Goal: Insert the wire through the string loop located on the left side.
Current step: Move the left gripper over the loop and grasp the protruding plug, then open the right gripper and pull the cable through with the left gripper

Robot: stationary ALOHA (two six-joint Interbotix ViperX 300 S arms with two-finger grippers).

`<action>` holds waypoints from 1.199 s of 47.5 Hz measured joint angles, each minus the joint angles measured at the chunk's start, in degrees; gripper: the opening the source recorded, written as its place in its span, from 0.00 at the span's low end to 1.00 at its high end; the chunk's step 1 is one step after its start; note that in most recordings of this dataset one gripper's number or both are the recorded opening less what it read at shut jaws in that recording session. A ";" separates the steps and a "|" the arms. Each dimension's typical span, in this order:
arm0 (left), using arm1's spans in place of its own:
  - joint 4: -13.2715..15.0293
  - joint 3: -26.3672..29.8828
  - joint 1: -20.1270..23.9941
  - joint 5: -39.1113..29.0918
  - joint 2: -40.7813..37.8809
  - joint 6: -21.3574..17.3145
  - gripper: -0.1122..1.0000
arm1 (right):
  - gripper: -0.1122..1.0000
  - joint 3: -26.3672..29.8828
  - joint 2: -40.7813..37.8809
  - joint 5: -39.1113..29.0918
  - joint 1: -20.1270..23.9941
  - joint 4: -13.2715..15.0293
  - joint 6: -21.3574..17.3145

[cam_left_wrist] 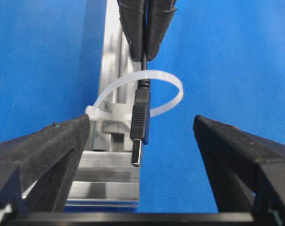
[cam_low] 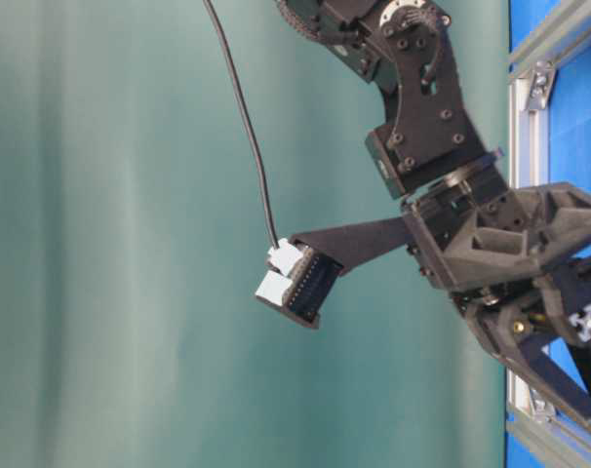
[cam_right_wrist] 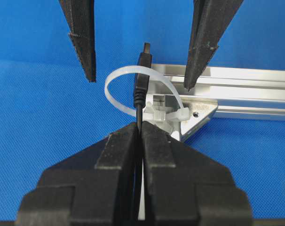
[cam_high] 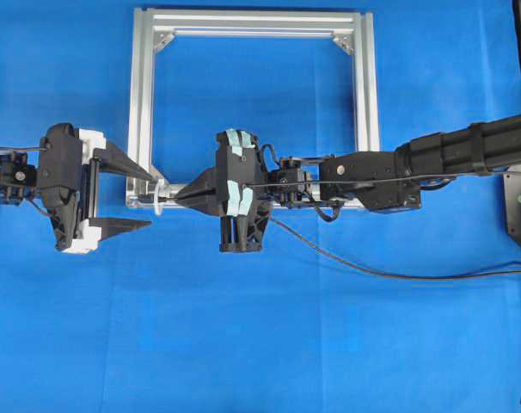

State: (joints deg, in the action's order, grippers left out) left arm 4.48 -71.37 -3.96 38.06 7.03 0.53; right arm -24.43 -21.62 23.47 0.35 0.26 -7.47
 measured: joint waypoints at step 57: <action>0.00 0.35 0.00 -0.35 0.09 -0.09 0.17 | 0.28 0.00 0.00 -0.88 0.44 0.00 0.00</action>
State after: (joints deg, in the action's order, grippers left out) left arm 4.48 -71.02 -3.96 37.71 7.12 0.44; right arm -24.43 -21.62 22.59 0.79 0.26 -7.47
